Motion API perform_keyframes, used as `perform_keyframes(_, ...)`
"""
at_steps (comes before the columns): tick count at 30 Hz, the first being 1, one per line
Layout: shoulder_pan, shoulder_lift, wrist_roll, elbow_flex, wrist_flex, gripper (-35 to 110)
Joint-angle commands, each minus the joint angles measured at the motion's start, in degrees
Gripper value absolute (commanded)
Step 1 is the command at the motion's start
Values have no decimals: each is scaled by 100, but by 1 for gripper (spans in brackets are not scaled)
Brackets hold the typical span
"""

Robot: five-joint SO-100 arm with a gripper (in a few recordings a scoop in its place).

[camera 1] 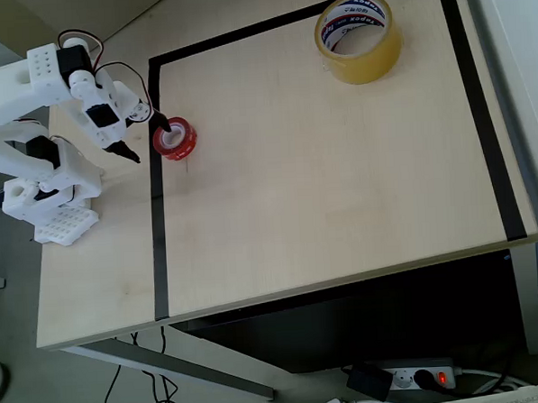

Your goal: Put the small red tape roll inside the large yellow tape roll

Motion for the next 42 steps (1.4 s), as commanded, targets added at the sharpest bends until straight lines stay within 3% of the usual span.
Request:
perform_keyframes(1,-141,-35,-940,-176,-44,28)
perform_keyframes(14,-316,141,-940,879,-615,28)
perform_keyframes(19,-167,132,-932,1354,-1292,28)
perform_keyframes(27,220,-782,-659,1424,-2953,0)
perform_keyframes(29,404,-826,-624,1310,-3190,0)
perform_keyframes(36,896,-114,-624,264,-3006,0)
perform_keyframes(42,949,-70,-624,-1661,-2303,0)
